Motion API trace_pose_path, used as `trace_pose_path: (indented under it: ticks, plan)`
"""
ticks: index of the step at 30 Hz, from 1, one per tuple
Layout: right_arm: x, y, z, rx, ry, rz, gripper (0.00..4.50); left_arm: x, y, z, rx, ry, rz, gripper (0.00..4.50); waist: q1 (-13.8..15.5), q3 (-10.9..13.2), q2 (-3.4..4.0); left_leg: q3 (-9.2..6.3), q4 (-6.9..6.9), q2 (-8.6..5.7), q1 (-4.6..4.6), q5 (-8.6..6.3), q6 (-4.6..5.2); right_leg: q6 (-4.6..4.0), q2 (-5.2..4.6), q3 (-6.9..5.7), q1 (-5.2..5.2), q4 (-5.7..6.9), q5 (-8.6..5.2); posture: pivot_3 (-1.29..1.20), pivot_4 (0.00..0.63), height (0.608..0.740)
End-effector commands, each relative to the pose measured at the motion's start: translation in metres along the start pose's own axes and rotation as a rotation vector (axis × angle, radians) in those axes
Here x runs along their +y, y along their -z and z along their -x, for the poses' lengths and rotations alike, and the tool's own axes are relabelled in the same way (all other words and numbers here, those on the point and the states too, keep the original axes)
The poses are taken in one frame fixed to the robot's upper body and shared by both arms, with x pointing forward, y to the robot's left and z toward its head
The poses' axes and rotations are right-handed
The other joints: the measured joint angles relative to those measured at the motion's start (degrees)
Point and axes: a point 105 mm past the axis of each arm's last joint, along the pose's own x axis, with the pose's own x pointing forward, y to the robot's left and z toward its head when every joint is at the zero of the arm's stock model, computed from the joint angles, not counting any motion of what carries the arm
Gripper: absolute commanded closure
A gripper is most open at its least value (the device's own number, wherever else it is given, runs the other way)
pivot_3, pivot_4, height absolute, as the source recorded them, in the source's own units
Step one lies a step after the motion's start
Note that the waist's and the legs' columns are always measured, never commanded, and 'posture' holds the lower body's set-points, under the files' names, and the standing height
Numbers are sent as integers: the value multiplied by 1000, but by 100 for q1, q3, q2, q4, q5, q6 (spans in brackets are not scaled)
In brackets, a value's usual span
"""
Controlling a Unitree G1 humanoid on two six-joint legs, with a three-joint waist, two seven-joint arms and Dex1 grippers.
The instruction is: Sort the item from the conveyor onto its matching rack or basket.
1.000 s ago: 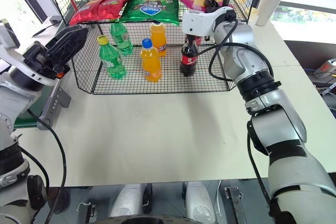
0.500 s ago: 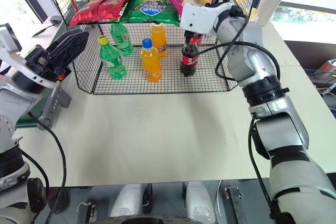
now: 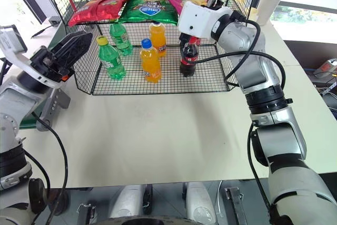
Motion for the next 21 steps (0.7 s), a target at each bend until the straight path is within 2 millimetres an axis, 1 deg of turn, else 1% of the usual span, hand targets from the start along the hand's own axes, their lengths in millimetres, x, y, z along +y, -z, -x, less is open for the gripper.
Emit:
trace_pose_path:
  ticks: [1, 6, 9, 13, 16, 19, 21]
  plan:
    - [-15, -10, 4, -64, 50, -9, 1089, -4, -9, 1, -30, 7, -36, 996, 12, 0, 0, 0, 0, 0, 0, 0, 0, 0, 0, 0, 1, 0, 0, 0, 150, 740]
    - [-20, -2, -4, -52, 90, -43, 1089, -3, -6, 0, -24, 5, -34, 996, -1, 0, 0, 1, 2, -1, 0, 0, 0, 0, 0, 0, 2, 0, 0, 0, 150, 740]
    - [-13, -12, -1, -137, 40, -120, 1089, -2, -5, 2, -17, -1, -36, 996, -3, 0, 0, 0, -1, 0, 0, 0, 0, 0, 1, 0, 2, -1, 0, 0, 150, 740]
    - [-9, -25, 5, -229, 12, -159, 1089, -1, -4, 3, -13, -9, -35, 996, -3, 0, 0, -2, -5, 1, 0, 0, 0, 0, 1, -1, 2, -3, 0, 0, 150, 740]
    - [-6, -28, 8, -257, 0, -174, 1089, -1, -2, 4, -9, -9, -35, 996, -3, 0, 0, -1, -2, 2, 0, 0, 0, 0, 0, -1, 2, -1, 0, 0, 150, 740]
    - [-6, -31, 12, -282, 5, -190, 1089, 2, 0, 4, 6, -27, -42, 996, 3, 0, 0, -2, -1, 2, 1, 0, 0, 0, 0, -1, 2, 0, 0, 0, 150, 740]
    - [-14, -35, 18, -312, 39, -222, 1089, 5, 3, 5, 37, -53, -64, 996, 12, 0, 0, -2, -1, 1, 1, 0, 0, 0, 0, -1, 2, 0, 0, 0, 150, 740]
